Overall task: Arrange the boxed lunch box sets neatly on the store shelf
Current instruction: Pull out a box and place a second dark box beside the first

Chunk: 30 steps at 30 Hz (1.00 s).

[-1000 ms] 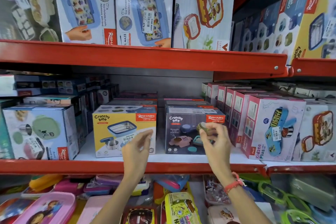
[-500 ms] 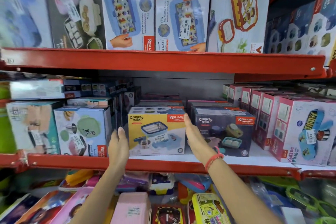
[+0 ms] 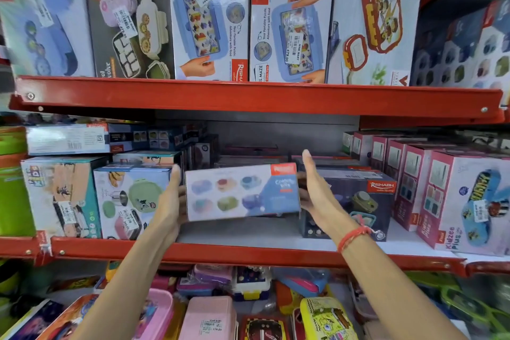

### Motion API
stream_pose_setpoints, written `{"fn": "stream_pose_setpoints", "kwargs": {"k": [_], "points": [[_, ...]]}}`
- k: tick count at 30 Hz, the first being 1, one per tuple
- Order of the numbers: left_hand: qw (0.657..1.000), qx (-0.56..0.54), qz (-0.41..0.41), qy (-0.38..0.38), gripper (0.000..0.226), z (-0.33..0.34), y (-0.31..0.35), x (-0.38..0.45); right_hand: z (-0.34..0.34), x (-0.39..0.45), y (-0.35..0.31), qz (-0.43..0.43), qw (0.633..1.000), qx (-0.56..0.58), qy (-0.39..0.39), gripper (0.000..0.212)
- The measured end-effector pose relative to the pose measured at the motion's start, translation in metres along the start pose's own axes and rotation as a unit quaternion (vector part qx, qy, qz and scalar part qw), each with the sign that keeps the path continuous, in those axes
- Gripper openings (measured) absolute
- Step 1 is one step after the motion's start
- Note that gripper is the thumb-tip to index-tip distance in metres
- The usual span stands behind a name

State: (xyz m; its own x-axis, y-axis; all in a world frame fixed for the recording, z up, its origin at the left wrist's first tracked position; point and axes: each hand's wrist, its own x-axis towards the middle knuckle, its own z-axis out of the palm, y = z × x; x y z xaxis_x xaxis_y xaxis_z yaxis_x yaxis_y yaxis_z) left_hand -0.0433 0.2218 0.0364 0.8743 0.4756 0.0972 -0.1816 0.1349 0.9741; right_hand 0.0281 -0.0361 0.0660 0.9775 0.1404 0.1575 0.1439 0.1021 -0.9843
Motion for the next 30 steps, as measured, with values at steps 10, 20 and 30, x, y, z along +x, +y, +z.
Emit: {"fn": "stream_pose_setpoints", "kwargs": {"k": [10, 20, 30], "points": [[0.991, 0.039, 0.12, -0.053, 0.02, 0.012, -0.009, 0.005, -0.002, 0.006, 0.014, -0.102, 0.993, -0.052, -0.002, 0.052], [0.988, 0.06, 0.134, 0.039, 0.059, 0.026, -0.048, 0.006, 0.004, 0.001, 0.073, -0.19, 0.971, -0.136, 0.047, 0.051], [0.971, 0.171, 0.149, 0.072, 0.052, 0.029, -0.058, 0.005, 0.006, -0.006, 0.081, -0.167, 0.968, -0.184, 0.034, 0.069]]}}
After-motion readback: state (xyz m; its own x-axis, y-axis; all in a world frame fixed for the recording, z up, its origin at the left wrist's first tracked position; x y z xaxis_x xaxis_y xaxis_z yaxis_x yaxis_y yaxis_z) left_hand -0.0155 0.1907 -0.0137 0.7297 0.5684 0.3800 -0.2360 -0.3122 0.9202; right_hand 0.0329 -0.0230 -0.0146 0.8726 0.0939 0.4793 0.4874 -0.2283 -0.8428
